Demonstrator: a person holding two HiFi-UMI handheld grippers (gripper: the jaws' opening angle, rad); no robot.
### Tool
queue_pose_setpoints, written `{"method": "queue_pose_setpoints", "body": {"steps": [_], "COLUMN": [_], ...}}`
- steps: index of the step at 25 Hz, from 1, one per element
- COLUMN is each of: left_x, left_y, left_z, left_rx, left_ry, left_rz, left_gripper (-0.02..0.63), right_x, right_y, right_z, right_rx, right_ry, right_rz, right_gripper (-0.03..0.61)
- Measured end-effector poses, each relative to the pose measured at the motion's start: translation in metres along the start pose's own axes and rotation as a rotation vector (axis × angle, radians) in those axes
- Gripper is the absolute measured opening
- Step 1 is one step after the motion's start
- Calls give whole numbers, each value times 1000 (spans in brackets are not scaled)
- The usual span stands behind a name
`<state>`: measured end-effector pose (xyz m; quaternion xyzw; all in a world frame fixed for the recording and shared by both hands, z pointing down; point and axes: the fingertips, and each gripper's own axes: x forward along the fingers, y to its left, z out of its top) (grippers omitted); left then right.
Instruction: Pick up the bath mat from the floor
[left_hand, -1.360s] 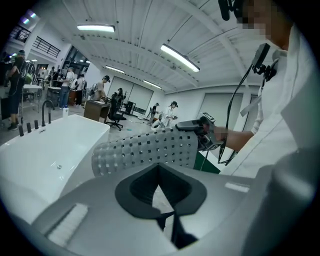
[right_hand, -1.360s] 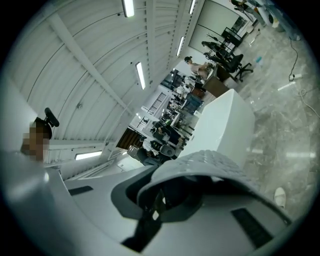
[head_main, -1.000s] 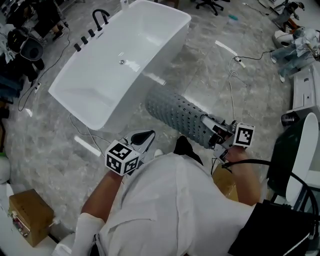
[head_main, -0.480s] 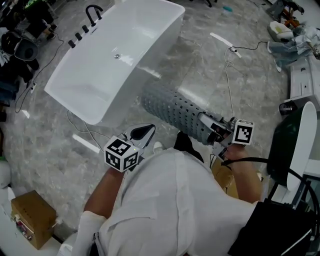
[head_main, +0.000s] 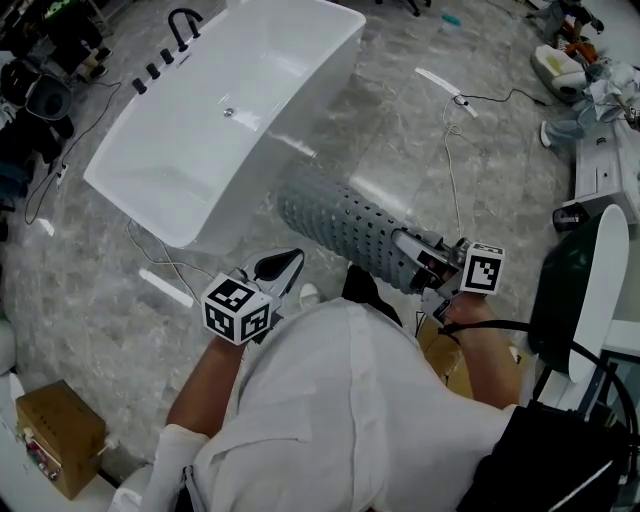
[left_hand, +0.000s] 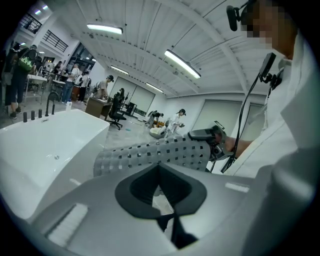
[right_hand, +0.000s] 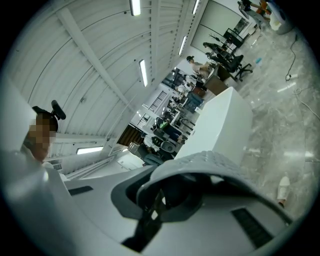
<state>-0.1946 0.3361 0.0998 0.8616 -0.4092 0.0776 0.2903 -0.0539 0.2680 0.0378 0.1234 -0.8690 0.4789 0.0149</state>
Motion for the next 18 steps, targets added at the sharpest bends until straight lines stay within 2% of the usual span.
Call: {"method": "queue_pose_setpoints", "body": {"steps": [6,12,18], "left_x": [6,17,39], "left_y": [-2,-23,-16], "left_z": [0,0,6], "left_rx": [22,30,20], "left_ry": [18,26,41], "left_rz": [-5,-15,-18], "left_gripper": [6,6,6], "right_x": [-3,-28,-30], "right_y": [-3,-1,-21], "right_z": [3,-1,14], "right_rx": [-4,-6,7], "right_ry": [-11,-28,-36], "right_rz": [18,16,17], "right_gripper": [15,15,15]}}
